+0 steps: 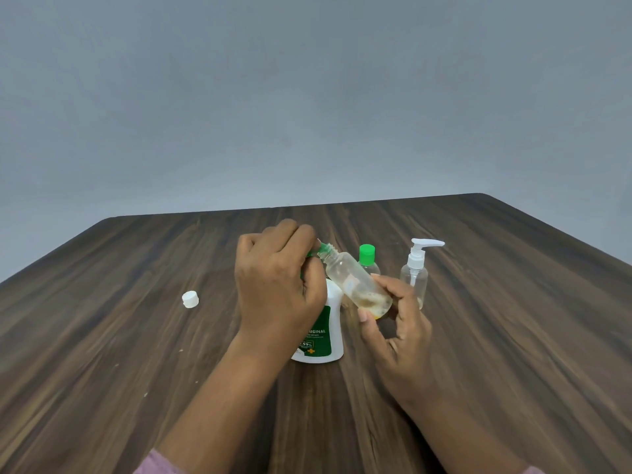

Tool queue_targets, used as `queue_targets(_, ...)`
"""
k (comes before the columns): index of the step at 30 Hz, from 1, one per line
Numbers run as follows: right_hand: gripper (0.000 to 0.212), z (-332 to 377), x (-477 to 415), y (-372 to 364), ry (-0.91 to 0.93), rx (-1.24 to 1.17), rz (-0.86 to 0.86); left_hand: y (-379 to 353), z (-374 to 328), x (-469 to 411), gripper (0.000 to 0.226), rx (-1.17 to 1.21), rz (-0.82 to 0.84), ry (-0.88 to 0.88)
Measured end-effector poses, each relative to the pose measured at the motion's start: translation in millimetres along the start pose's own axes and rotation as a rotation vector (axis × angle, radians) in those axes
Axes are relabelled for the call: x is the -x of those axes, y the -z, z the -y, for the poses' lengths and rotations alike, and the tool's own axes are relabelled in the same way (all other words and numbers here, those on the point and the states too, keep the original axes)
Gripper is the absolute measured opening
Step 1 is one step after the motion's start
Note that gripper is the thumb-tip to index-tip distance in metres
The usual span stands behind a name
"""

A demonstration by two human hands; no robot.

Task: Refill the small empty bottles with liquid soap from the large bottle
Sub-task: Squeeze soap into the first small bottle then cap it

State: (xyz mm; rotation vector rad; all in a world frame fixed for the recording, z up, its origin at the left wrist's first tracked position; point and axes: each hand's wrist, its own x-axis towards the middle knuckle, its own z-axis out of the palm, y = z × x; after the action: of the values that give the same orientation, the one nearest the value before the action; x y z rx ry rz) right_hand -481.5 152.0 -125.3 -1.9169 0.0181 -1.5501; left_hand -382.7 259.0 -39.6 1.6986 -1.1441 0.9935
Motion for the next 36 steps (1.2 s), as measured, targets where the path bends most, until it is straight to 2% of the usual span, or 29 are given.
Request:
queue_targets(8,0.027,-3.8,2.0,1.1,-0.017,0.014,-0.004,-9.9,1.7,10.4,0.019,0.004,-0.056,0.015)
queue_targets(14,0.031,-0.7,1.1,-0.5,-0.009,0.009,0.008,-7.7,3.8,14.8,0.026,0.037,-0.07,0.026)
queue_targets(19,0.031,-2.1,1.7,-0.5,-0.003,0.0,0.024,-3.2,2.2,2.9,0.02,0.011,-0.035,-0.008)
queue_targets(30,0.025,-1.8,2.3,0.3,-0.017,-0.006,-0.012,-14.7,7.8,14.4,0.022,0.033,-0.11,0.002)
queue_targets(36,0.031,0.6,2.2,-1.6,-0.029,-0.036,0.014,-2.7,3.5,2.5,0.021,0.005,-0.067,-0.013)
